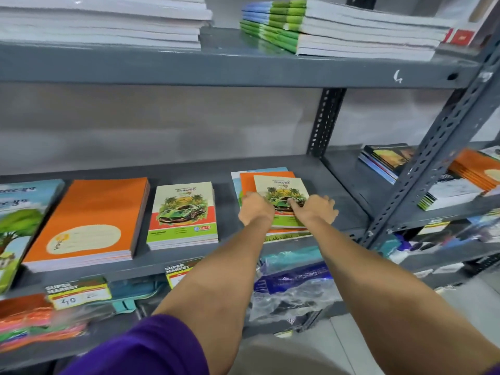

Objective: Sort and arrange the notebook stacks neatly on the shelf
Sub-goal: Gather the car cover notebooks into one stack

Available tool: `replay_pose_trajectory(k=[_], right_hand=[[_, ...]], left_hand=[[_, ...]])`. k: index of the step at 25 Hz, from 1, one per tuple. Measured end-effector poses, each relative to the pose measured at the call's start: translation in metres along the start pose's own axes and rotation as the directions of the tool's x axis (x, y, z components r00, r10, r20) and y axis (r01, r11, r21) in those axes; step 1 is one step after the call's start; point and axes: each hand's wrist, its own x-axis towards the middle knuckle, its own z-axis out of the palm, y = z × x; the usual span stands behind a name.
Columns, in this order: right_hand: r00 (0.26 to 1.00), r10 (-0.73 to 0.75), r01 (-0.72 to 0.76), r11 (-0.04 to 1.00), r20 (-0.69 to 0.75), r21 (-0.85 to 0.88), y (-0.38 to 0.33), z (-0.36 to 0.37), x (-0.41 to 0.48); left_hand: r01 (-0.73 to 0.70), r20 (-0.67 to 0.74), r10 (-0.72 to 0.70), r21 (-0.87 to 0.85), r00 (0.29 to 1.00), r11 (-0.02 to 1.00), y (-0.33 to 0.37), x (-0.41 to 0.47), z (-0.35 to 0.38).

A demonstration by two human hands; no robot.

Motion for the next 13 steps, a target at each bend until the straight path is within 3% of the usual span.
replay_pose_trajectory(k=[4, 13], right_hand=[[0.991, -0.092, 0.104, 0.986, -0.093, 0.133, -0.030, -0.015, -0.014], [0.951, -0.300, 0.261, 0.909, 0.074, 0.326, -0.132, -0.005, -0.112]], left_hand=[[-0.038, -0.112, 0.026, -0.103, 0.993, 0.994, -0.005, 0.003, -0.036], [0.110, -0.262, -0.097, 0.035, 0.960, 0.993, -0.121, 0.017, -0.156]])
